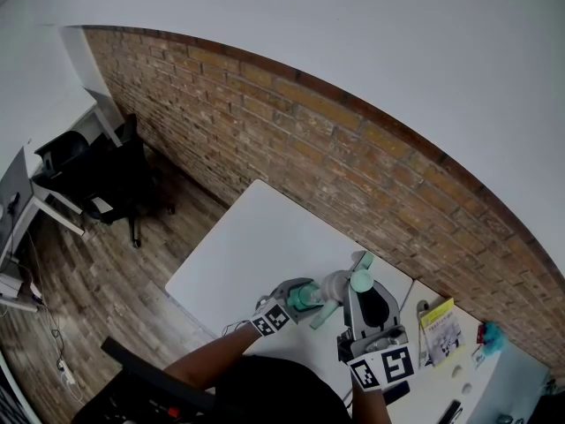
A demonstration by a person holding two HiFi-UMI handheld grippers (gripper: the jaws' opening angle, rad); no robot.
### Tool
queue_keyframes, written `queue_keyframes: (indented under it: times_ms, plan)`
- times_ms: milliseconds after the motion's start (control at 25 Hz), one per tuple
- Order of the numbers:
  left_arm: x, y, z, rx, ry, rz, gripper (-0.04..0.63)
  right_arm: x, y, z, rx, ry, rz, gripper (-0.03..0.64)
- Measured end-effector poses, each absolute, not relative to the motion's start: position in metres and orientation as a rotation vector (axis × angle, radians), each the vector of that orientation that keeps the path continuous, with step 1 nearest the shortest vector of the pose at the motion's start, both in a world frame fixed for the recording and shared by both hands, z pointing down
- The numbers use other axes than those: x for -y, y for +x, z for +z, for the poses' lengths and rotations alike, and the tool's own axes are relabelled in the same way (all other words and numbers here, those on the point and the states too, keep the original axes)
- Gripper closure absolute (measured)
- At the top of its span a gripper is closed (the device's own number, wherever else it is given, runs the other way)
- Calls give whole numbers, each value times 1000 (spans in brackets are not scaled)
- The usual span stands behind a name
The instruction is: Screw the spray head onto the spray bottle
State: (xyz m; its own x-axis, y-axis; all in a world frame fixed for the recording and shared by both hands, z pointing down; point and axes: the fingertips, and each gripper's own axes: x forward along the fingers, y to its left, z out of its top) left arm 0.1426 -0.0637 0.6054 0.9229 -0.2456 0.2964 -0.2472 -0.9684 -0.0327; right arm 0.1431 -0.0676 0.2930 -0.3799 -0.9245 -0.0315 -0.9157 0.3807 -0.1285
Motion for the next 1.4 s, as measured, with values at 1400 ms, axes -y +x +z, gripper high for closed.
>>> queue_keyframes:
  times_ms: [1400]
  plan:
    - [63,142,608,397,3075,463,273,78,138,346,-2607,-1708,-219,551]
